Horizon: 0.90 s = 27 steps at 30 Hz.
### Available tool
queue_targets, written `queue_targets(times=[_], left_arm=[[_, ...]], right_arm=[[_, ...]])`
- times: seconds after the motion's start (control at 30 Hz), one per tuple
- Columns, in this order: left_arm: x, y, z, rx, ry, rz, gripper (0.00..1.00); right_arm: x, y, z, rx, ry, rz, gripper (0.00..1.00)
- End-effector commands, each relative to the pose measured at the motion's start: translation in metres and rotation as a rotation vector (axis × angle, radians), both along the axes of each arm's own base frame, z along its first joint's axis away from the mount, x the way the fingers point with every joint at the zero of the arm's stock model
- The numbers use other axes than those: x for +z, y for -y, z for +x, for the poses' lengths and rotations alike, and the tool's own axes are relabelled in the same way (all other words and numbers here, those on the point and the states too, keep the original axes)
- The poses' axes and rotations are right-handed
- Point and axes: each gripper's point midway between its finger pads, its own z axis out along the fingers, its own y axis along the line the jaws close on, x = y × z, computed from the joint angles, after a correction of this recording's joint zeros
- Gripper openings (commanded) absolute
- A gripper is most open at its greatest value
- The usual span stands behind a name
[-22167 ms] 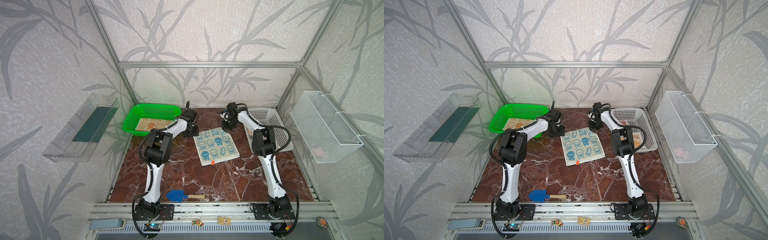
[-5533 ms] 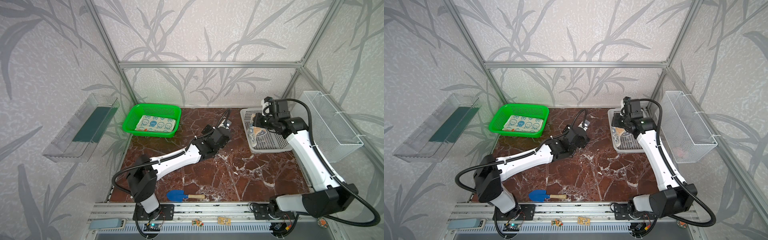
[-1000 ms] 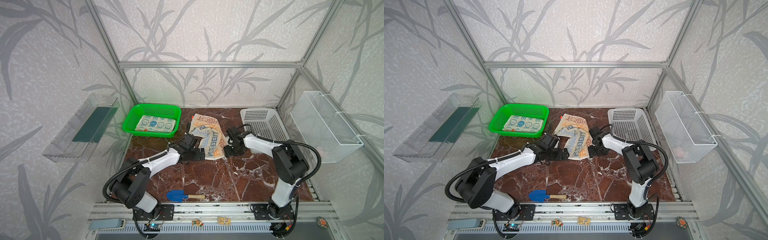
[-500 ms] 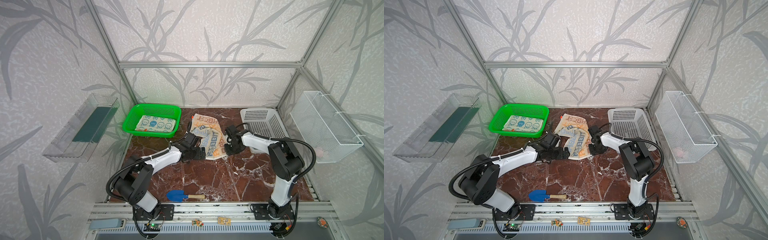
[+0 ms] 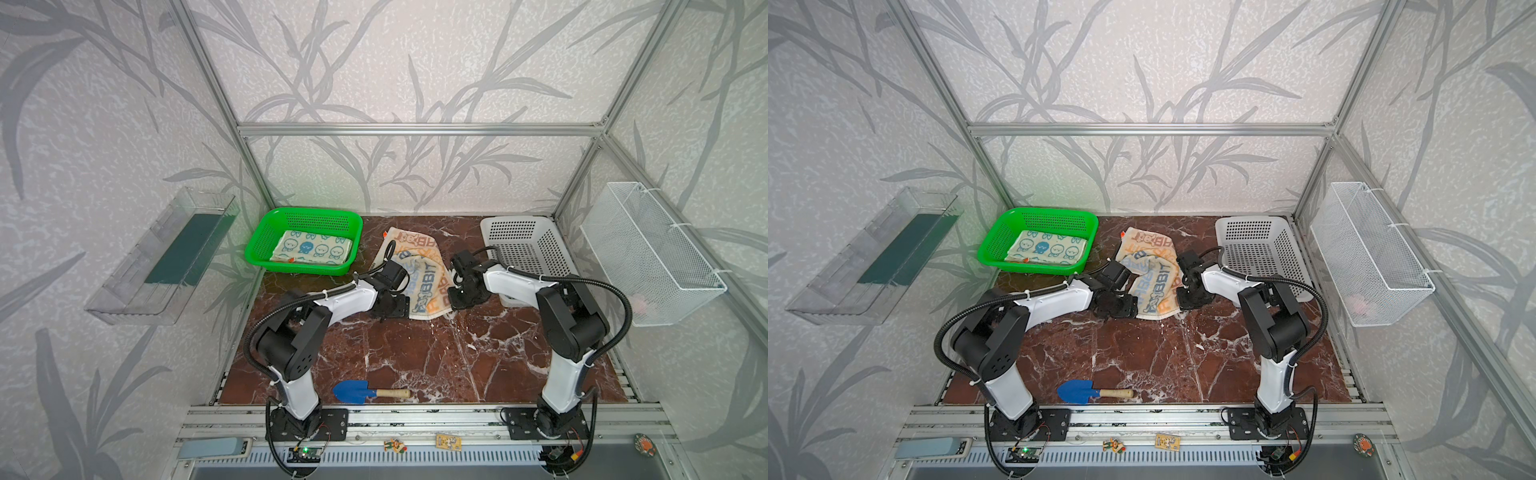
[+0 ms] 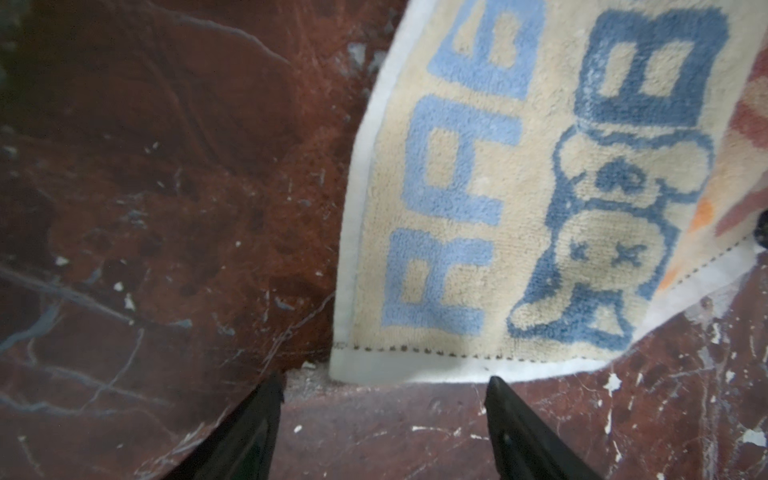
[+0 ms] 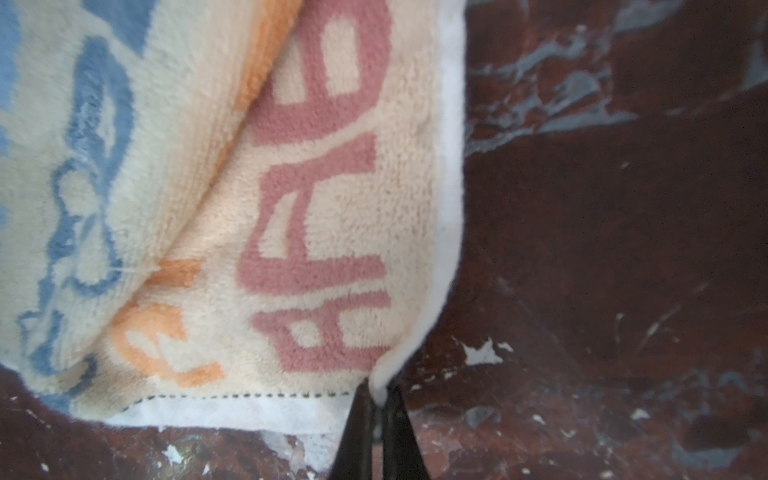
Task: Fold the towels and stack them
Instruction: 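Close both grippers on the near corners of the RABBIT towel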
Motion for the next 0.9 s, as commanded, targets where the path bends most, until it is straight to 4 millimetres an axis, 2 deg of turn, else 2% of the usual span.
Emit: queue_targets(times=[0.0, 0.13, 0.47, 0.57, 0.73, 0.87], left_arm=[[-0.007, -0.008, -0.001, -0.026, -0.022, 0.073, 0.72], [-0.014, -0.009, 0.0, -0.037, -0.03, 0.093, 0.67], [-0.037, -0.008, -0.009, -0.054, -0.081, 0.103, 0.3], [-0.042, -0.01, -0.015, -0.06, -0.098, 0.108, 0.23], [-0.044, -0.009, -0.018, -0.066, -0.105, 0.098, 0.07], [-0.033, -0.003, -0.014, -0.07, -0.082, 0.065, 0.0]], right_arm=[[-0.011, 0.007, -0.016, 0.005, -0.055, -0.019, 0.0], [-0.008, 0.006, -0.017, 0.007, -0.051, -0.01, 0.0], [-0.004, 0.004, -0.017, 0.011, -0.044, -0.002, 0.0], [-0.003, 0.003, -0.016, 0.012, -0.044, 0.001, 0.0], [-0.001, 0.001, -0.015, 0.012, -0.042, 0.008, 0.0], [0.016, -0.002, -0.01, 0.013, -0.014, 0.022, 0.0]])
